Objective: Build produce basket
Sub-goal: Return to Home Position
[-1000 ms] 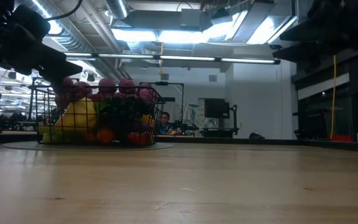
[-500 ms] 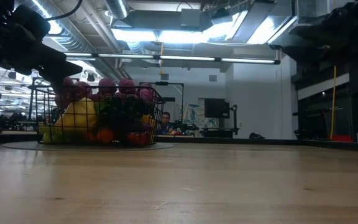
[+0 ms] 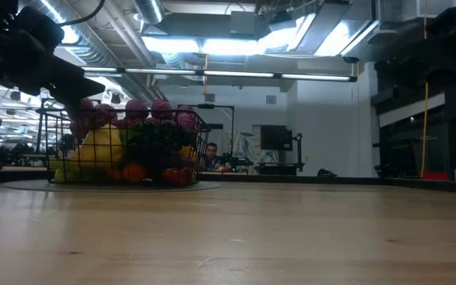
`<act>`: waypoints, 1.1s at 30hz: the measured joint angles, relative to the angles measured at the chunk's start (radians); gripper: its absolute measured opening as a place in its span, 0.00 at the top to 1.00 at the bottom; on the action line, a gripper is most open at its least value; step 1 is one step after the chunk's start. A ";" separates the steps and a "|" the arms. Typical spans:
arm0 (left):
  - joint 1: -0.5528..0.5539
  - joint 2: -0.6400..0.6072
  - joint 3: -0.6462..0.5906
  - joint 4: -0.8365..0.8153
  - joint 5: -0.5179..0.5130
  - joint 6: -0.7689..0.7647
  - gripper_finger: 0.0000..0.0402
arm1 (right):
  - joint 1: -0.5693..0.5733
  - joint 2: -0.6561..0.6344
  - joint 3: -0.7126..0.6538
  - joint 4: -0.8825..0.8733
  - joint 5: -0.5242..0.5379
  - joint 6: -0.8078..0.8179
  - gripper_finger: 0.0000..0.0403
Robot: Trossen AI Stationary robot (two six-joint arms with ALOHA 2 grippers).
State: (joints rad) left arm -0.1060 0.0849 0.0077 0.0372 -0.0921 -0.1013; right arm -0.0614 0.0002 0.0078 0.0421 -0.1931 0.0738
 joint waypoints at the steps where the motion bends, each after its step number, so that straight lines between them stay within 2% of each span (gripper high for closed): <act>1: 0.000 0.000 0.000 0.000 0.001 0.000 0.41 | 0.016 0.000 0.000 -0.001 0.000 -0.003 0.37; 5: 0.000 0.000 0.000 0.000 0.000 0.000 0.41 | 0.045 0.000 0.000 -0.002 0.014 -0.002 0.37; 33: 0.000 0.000 0.000 0.000 0.000 0.000 0.41 | 0.033 0.000 0.000 -0.003 0.016 -0.003 0.37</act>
State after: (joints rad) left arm -0.1062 0.0849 0.0077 0.0373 -0.0917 -0.1013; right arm -0.0286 0.0006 0.0074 0.0395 -0.1770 0.0712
